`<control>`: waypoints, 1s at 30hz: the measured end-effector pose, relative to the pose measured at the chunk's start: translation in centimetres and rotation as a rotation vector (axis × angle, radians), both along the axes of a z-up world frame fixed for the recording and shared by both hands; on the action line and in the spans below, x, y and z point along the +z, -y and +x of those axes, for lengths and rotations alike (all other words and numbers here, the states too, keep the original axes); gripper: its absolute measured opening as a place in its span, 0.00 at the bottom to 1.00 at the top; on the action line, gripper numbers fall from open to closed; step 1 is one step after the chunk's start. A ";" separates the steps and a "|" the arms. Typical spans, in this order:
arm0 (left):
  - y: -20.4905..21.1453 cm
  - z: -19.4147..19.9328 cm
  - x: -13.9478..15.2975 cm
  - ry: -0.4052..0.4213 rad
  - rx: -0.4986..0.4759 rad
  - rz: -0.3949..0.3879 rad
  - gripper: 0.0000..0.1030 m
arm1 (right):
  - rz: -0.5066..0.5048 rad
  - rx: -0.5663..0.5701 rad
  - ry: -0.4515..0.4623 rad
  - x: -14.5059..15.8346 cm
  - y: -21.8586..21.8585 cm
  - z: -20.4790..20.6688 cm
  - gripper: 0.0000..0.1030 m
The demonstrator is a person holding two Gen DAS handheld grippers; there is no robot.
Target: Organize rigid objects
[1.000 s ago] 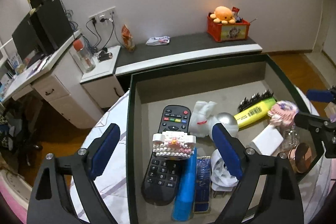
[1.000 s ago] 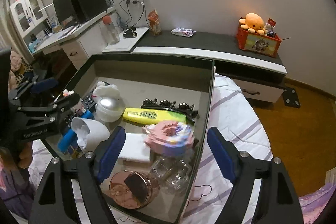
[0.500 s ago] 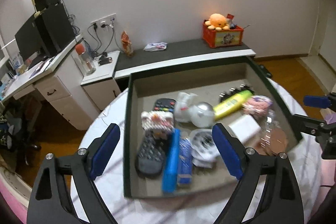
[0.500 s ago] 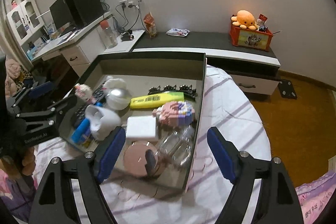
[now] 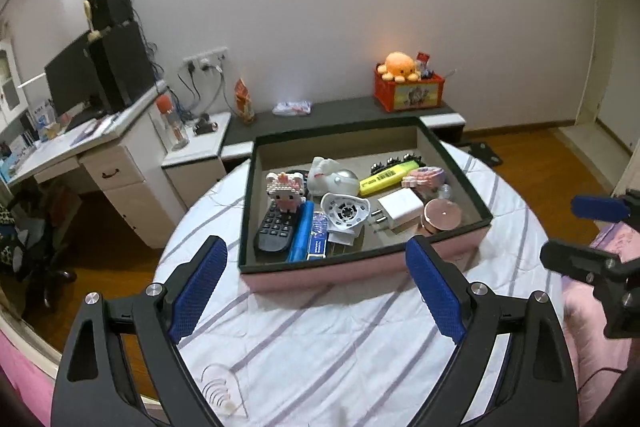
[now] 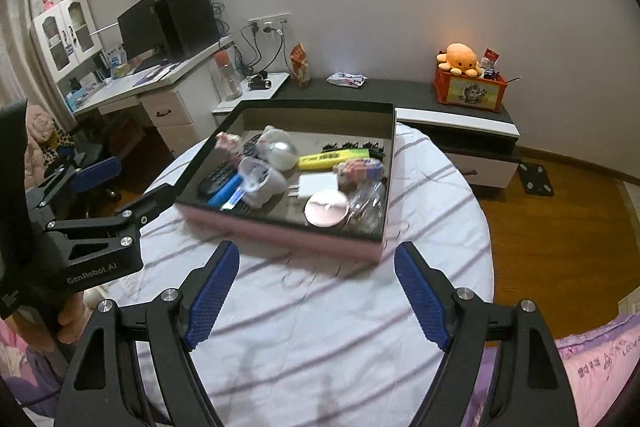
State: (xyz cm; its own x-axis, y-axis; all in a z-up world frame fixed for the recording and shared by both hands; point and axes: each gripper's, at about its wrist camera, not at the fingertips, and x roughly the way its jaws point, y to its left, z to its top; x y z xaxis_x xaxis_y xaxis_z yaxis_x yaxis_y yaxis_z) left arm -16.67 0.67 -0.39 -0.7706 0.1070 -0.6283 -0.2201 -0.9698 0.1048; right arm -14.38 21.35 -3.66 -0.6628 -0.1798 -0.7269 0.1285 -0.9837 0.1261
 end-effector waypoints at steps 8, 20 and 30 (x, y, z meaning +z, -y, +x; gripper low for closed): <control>0.7 5.9 1.6 -0.145 0.000 0.041 0.92 | 0.082 -0.090 -0.124 1.4 1.2 5.8 0.79; 1.5 13.5 2.7 -0.447 -0.019 0.115 0.93 | 0.075 -0.171 -0.416 1.1 1.4 12.8 0.79; 2.3 16.5 1.8 -0.542 -0.008 0.174 0.97 | 0.061 -0.184 -0.600 0.7 2.4 16.1 0.80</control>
State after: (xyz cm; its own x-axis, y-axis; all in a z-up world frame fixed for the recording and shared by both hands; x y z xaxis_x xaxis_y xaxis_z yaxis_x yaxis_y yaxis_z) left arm -0.20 -1.67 1.37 -0.9768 0.1803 -0.1156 -0.1864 -0.9815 0.0440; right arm 1.70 18.92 -2.94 -0.9746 0.0066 -0.2239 -0.0130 -0.9995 0.0272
